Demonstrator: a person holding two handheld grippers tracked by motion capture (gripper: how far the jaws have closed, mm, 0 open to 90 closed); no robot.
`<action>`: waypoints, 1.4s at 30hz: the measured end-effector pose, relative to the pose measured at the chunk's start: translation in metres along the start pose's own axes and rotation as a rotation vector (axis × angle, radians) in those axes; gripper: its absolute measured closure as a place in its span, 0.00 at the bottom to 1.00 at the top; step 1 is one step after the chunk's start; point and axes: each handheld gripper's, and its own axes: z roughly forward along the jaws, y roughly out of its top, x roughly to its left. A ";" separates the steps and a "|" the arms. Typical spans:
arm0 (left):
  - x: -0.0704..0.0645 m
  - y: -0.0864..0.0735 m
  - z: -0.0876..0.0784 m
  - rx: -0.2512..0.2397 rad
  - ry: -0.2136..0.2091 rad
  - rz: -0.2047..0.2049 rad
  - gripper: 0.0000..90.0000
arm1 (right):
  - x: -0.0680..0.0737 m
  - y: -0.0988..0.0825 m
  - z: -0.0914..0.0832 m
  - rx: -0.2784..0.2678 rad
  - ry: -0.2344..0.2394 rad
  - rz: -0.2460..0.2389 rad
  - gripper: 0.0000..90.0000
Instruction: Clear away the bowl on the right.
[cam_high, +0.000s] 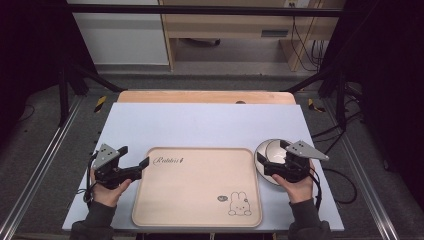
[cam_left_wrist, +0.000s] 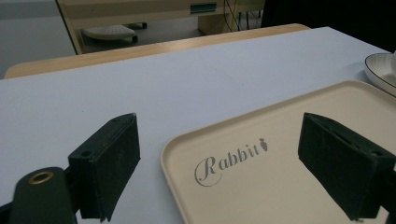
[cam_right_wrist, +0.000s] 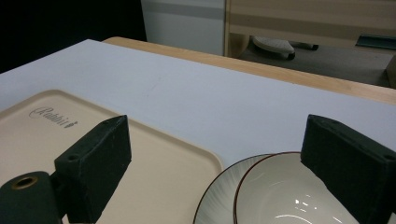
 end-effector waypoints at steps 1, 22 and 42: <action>0.000 0.000 0.000 0.000 0.000 0.000 0.14 | 0.000 0.000 0.000 0.000 0.000 0.000 0.10; -0.001 -0.002 0.003 0.009 -0.009 0.002 0.15 | -0.022 0.006 -0.012 -0.001 -0.065 0.030 0.12; -0.003 -0.004 0.005 0.022 -0.009 0.006 0.15 | -0.046 0.004 -0.010 0.060 -0.124 0.068 0.13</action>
